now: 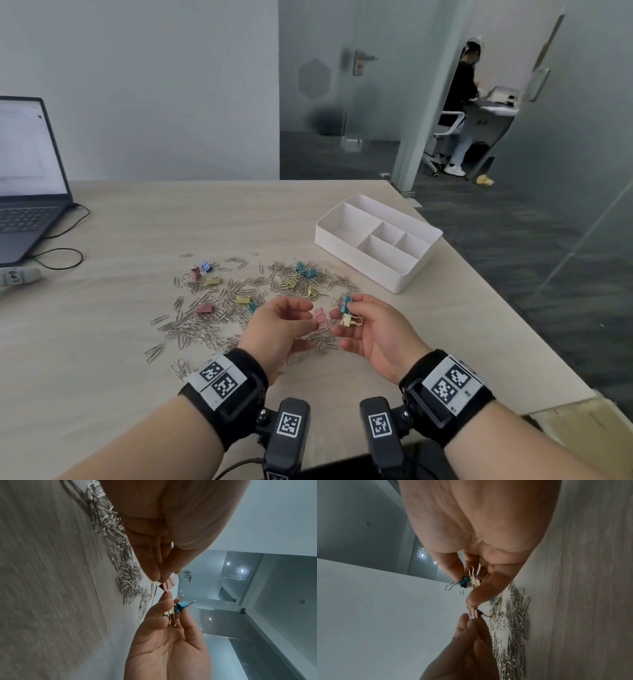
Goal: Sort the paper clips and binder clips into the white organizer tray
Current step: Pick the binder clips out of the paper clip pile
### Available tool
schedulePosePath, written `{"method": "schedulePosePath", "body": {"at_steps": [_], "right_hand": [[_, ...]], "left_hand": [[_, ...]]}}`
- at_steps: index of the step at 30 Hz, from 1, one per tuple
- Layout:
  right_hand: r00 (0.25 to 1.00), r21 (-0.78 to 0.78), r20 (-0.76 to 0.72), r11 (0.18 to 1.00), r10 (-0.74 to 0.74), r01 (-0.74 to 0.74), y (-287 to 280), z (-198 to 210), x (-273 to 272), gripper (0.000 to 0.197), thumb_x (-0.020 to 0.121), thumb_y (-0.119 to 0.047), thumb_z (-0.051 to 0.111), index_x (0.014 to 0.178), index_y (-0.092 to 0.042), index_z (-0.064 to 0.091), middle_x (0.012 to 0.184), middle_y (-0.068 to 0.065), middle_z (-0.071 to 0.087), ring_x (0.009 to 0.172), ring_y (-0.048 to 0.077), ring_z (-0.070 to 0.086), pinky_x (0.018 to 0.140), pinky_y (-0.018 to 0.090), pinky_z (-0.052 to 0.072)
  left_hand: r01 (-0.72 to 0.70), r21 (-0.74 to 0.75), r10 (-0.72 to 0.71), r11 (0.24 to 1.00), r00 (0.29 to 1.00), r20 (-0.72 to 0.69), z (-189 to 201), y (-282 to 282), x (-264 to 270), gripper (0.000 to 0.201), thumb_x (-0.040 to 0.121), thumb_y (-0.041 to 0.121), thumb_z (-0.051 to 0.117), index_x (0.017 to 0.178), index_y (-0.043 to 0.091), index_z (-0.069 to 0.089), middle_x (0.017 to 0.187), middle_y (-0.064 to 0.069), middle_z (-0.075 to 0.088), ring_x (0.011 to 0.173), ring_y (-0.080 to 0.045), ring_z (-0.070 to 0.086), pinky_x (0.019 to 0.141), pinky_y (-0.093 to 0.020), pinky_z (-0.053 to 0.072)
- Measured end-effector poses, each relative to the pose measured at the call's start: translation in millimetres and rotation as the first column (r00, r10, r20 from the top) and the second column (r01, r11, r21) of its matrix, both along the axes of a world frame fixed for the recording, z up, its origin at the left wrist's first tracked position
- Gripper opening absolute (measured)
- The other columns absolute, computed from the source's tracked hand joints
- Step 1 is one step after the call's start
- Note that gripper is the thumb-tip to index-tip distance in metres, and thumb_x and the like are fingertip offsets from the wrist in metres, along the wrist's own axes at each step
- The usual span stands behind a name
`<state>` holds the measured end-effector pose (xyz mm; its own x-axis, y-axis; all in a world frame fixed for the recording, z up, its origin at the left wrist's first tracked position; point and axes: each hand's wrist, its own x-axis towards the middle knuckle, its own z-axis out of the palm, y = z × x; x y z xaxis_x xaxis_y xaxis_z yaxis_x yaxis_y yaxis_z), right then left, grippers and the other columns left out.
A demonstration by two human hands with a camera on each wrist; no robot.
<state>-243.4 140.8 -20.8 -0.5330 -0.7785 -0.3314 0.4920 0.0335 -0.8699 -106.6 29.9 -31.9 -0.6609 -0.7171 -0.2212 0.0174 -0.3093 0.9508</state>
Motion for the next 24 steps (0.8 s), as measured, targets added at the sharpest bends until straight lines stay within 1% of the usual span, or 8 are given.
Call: {"method": "schedulePosePath", "body": {"at_steps": [2, 5, 8, 10, 14, 16, 20, 24], "right_hand": [[1.0, 0.023, -0.021, 1.0, 0.011, -0.011, -0.5, -1.4, 1.6, 0.022, 0.099, -0.007, 0.05, 0.12, -0.006, 0.054, 0.092, 0.016, 0.071, 0.066, 0.026, 0.066, 0.045, 0.029, 0.051], [0.993, 0.077, -0.111, 0.996, 0.045, -0.036, 0.2, -3.7, 6.1, 0.014, 0.099, -0.007, 0.051, 0.111, -0.007, 0.058, 0.092, 0.014, 0.07, 0.065, 0.024, 0.066, 0.048, 0.029, 0.052], [0.985, 0.069, -0.139, 0.993, 0.1, -0.091, 0.9, -4.7, 11.6, 0.011, 0.096, -0.01, 0.059, 0.107, -0.008, 0.062, 0.093, 0.012, 0.07, 0.067, 0.022, 0.067, 0.052, 0.03, 0.054], [0.976, 0.077, -0.181, 0.991, 0.118, -0.106, 1.4, -6.5, 12.4, 0.016, 0.094, -0.011, 0.065, 0.11, -0.007, 0.063, 0.093, 0.011, 0.07, 0.067, 0.02, 0.067, 0.053, 0.03, 0.054], [0.948, 0.123, -0.283, 0.986, 0.146, -0.115, 5.5, -7.9, 1.7, 0.018, 0.091, -0.007, 0.068, 0.109, -0.011, 0.067, 0.087, 0.007, 0.068, 0.062, 0.016, 0.063, 0.05, 0.026, 0.05], [0.901, 0.199, -0.404, 0.977, 0.155, -0.079, 10.2, -6.1, -12.8, 0.018, 0.088, -0.009, 0.072, 0.105, -0.012, 0.068, 0.084, 0.006, 0.066, 0.06, 0.014, 0.059, 0.049, 0.026, 0.047], [0.75, 0.4, -0.632, 0.911, 0.196, 0.099, 23.6, -4.5, -57.1, 0.021, 0.081, -0.012, 0.077, 0.099, -0.013, 0.066, 0.076, 0.004, 0.062, 0.057, 0.014, 0.056, 0.047, 0.027, 0.047], [0.672, 0.541, -0.675, 0.823, 0.304, 0.171, 36.2, -5.7, -90.7, 0.014, 0.082, -0.01, 0.07, 0.095, -0.013, 0.066, 0.071, 0.008, 0.062, 0.06, 0.02, 0.057, 0.053, 0.03, 0.047]], "left_hand": [[-0.015, -0.022, 0.015, 1.0, 1.0, 0.002, 0.8, 0.6, -0.4, 0.023, 0.08, -0.011, 0.072, 0.094, 0.006, 0.067, 0.082, -0.008, 0.063, 0.066, -0.013, 0.068, 0.055, -0.029, 0.058], [-0.026, -0.067, 0.027, 0.997, 1.0, 0.014, 2.1, 2.9, -2.1, 0.02, 0.08, -0.006, 0.074, 0.093, 0.008, 0.067, 0.081, -0.006, 0.068, 0.07, -0.015, 0.069, 0.055, -0.029, 0.055], [0.001, -0.112, 0.002, 0.994, 1.0, 0.03, 4.1, 8.0, -3.6, 0.018, 0.08, -0.001, 0.075, 0.094, 0.008, 0.068, 0.08, -0.005, 0.073, 0.075, -0.019, 0.073, 0.055, -0.03, 0.052], [0.031, -0.14, -0.024, 0.99, 0.998, 0.052, 5.4, 10.1, -4.3, 0.017, 0.081, 0.002, 0.076, 0.095, 0.007, 0.069, 0.079, -0.004, 0.075, 0.075, -0.016, 0.073, 0.054, -0.027, 0.05], [0.136, -0.117, -0.125, 0.984, 0.987, 0.099, 6.9, 8.5, -3.0, 0.015, 0.086, -0.001, 0.069, 0.099, 0.006, 0.07, 0.091, -0.007, 0.077, 0.074, -0.013, 0.07, 0.054, -0.027, 0.053], [0.151, -0.109, -0.138, 0.983, 0.984, 0.113, 6.6, 5.2, 0.5, 0.015, 0.089, -0.001, 0.065, 0.101, 0.007, 0.07, 0.097, -0.006, 0.077, 0.077, -0.015, 0.071, 0.054, -0.028, 0.054], [0.109, -0.167, -0.081, 0.98, 0.982, 0.169, 8.7, -8.6, 11.5, 0.012, 0.092, 0.008, 0.062, 0.097, 0.011, 0.072, 0.093, 0.0, 0.077, 0.077, -0.014, 0.07, 0.053, -0.028, 0.051], [0.067, -0.147, -0.04, 0.987, 0.983, 0.181, 12.3, -21.6, 18.7, 0.013, 0.093, 0.01, 0.061, 0.093, 0.014, 0.073, 0.091, 0.0, 0.076, 0.074, -0.012, 0.068, 0.05, -0.026, 0.048]]}}
